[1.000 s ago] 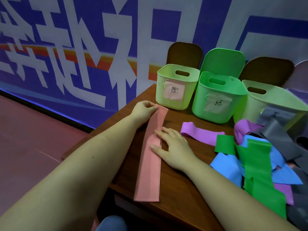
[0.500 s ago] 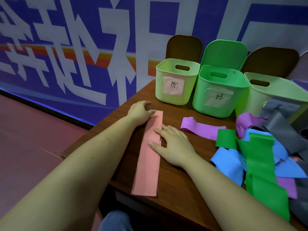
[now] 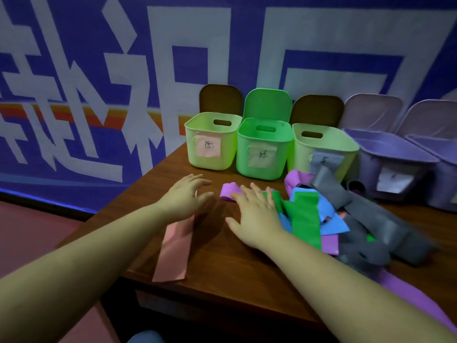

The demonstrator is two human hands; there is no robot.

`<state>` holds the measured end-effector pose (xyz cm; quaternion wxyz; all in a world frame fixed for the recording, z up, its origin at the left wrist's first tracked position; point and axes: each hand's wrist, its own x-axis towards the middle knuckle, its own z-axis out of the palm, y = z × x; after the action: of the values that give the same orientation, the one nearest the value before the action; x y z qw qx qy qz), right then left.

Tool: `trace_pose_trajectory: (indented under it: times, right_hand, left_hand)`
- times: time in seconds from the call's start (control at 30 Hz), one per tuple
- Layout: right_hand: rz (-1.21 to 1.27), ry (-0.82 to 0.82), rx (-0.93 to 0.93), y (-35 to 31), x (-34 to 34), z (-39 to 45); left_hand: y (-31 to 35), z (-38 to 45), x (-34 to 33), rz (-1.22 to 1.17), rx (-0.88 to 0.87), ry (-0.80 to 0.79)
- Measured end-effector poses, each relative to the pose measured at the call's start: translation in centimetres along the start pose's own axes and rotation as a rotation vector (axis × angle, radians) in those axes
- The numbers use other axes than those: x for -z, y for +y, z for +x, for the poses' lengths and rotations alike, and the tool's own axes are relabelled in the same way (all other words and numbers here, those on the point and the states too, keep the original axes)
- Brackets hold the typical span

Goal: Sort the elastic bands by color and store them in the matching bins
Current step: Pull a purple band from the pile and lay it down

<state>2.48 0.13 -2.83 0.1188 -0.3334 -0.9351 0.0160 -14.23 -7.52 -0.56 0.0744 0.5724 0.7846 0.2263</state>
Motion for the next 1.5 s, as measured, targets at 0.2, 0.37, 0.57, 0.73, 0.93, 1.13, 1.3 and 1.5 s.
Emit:
trace_pose_trajectory:
  times: [0.2, 0.37, 0.57, 0.73, 0.93, 1.13, 1.3, 1.5]
  right_hand:
    - [-0.126, 0.028, -0.108, 7.3, 4.0, -4.7]
    - [-0.103, -0.042, -0.161, 10.5, 4.3, -7.1]
    - [-0.041, -0.045, -0.108, 10.0, 3.7, -5.8]
    - [0.014, -0.059, -0.068, 8.2, 3.1, -2.6]
    - [0.085, -0.021, -0.050, 7.2, 2.0, -0.6]
    - [0.407, 0.116, -0.112, 6.9, 4.1, 0.2]
    - [0.613, 0.138, -0.127, 6.3, 6.0, 0.3]
    - [0.975, 0.154, -0.079, 4.0, 8.6, -0.2]
  left_hand:
    - [7.2, 0.7, -4.7, 0.041, -0.245, -0.013]
    - [8.1, 3.4, -6.6, 0.111, -0.104, 0.145]
    - [4.2, 6.3, -7.4, 0.161, 0.393, 0.101]
    - [3.6, 6.8, -8.4, 0.209, 0.296, 0.154]
    - [4.4, 6.3, -6.8, -0.413, 0.216, 0.329]
    - [7.0, 3.5, -3.6, -0.803, -0.034, 0.193]
    - [9.0, 0.9, -0.1, -0.939, -0.086, 0.191]
    - [10.9, -0.5, 3.6, -1.034, -0.085, 0.319]
